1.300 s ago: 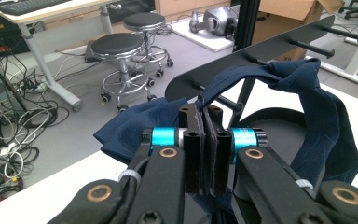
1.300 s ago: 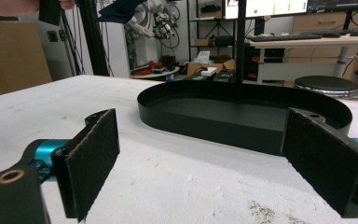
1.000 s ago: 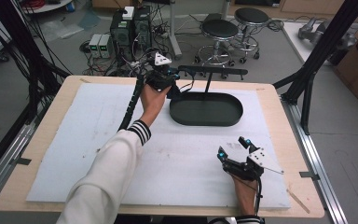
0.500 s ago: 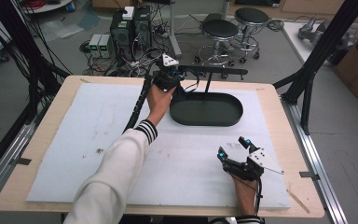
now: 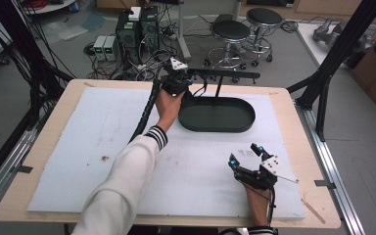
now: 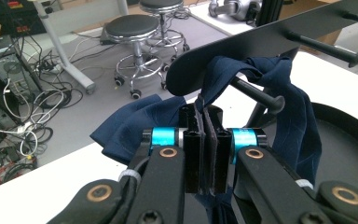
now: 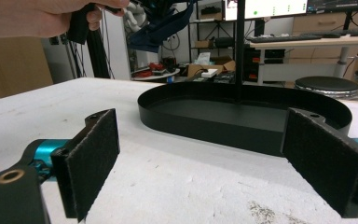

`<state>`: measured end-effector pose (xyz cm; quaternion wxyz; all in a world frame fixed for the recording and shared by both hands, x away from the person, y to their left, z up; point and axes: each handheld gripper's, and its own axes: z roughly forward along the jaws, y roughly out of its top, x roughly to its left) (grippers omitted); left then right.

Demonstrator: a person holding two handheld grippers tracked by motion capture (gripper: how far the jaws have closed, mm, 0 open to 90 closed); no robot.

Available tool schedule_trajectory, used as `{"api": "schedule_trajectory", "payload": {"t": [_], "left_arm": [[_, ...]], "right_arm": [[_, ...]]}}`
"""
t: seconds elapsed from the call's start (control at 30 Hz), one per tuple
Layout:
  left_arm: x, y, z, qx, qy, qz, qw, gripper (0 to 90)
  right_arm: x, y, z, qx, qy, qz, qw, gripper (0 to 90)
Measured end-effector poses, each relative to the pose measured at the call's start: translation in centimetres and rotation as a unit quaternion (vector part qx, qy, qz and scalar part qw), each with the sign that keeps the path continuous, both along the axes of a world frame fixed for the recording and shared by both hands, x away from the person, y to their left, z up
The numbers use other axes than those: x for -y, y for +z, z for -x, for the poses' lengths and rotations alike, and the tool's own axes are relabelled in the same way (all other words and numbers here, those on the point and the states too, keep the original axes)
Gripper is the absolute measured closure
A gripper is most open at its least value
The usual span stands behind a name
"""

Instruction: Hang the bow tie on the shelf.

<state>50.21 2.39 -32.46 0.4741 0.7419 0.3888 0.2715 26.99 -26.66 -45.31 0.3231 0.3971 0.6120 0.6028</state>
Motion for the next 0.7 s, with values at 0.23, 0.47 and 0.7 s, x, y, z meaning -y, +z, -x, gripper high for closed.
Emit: {"api": "schedule_trajectory", "payload": {"t": [0.23, 0.47, 0.7], "left_arm": [[-0.12, -0.08, -0.12, -0.005, -0.004, 0.007, 1.0000, 86.5], [-0.63, -0.16, -0.38, -0.014, -0.005, 0.001, 0.9999, 83.6], [-0.64, -0.27, -0.41, -0.015, -0.006, 0.001, 0.9999, 75.9]], "right_arm": [[0.00, 0.00, 0.01, 0.000, -0.001, 0.001, 1.0000, 10.6], [0.01, 0.00, 0.02, 0.001, 0.000, 0.001, 1.0000, 10.6], [0.02, 0.00, 0.05, -0.002, -0.001, -0.001, 1.0000, 10.6]]}}
